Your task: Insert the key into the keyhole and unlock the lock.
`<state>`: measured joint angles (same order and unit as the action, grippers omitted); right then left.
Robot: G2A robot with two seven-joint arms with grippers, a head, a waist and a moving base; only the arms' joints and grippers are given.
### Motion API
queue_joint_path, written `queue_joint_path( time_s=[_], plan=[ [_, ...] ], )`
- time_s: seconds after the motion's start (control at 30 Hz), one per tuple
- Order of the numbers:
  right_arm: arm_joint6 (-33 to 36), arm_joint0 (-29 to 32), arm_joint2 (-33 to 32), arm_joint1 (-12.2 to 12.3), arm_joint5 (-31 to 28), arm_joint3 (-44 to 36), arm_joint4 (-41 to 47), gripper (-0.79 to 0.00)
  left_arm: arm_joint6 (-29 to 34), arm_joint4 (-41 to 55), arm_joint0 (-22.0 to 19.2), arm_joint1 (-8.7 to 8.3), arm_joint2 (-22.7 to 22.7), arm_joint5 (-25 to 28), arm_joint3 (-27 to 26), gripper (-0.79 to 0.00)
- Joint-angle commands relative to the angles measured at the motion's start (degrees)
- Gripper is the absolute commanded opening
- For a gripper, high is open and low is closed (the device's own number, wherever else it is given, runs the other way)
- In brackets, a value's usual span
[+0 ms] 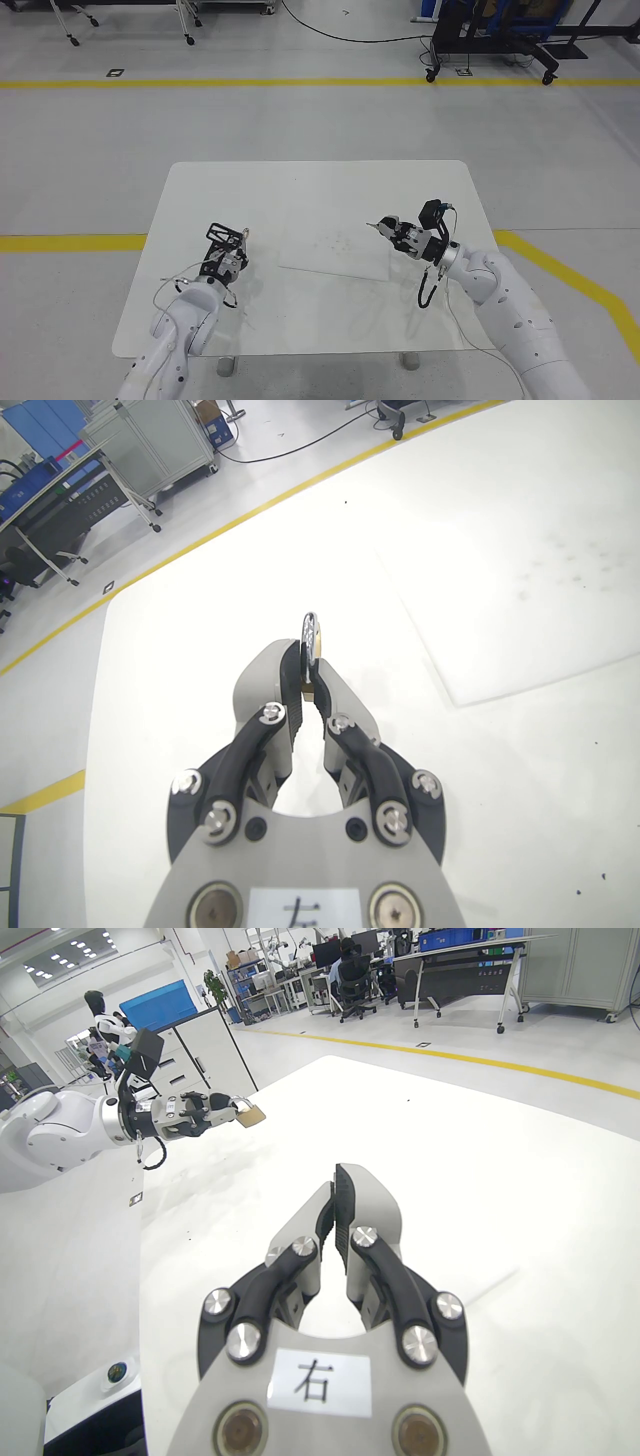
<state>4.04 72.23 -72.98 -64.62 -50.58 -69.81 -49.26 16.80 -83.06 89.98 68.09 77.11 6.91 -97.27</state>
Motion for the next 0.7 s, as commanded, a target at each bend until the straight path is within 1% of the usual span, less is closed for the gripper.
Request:
queue_joint_path(
  time_s=[0.0,0.07,0.1,0.13,0.23,0.33,0.47,0.6,0.67],
  plan=[
    [-0.8,0.3,0.4,-0.2,1.5,-0.6,1.1,-0.785,5.0,17.1,-1.1,0.18,2.0,4.0,1.3,-0.785],
    [-0.8,0.0,1.6,-0.6,3.0,-0.9,2.4,-0.785,12.8,33.1,-3.2,0.36,4.1,7.1,4.1,-0.785],
    [-1.1,-0.4,2.5,-0.9,4.4,-0.7,3.0,-0.785,19.2,43.3,-4.9,0.39,5.2,8.6,6.2,-0.785],
    [-1.6,-0.7,3.1,-1.2,5.1,-0.5,4.1,-0.785,23.8,49.8,-6.2,0.35,5.9,9.1,7.8,-0.785],
    [-3.1,-1.6,4.7,-1.9,6.4,0.6,7.5,-0.785,33.8,62.1,-9.6,0.16,7.1,8.8,12.2,-0.785],
    [-3.9,-2.5,5.7,-2.4,6.3,1.7,10.0,-0.785,37.8,67.2,-11.7,0.09,6.9,8.8,15.2,-0.785],
    [-3.7,-3.6,6.8,-2.9,4.9,3.4,12.4,-0.785,40.5,73.5,-13.8,0.12,6.1,9.2,18.9,-0.785],
    [-3.6,-3.6,6.8,-2.9,4.6,3.6,12.8,-0.785,40.6,75.8,-15.1,0.01,5.8,10.2,21.4,-0.785],
    [-3.6,-3.6,6.8,-2.9,4.6,3.6,12.8,-0.785,39.1,74.8,-15.3,-0.13,5.9,11.0,21.7,-0.785]
  ],
)
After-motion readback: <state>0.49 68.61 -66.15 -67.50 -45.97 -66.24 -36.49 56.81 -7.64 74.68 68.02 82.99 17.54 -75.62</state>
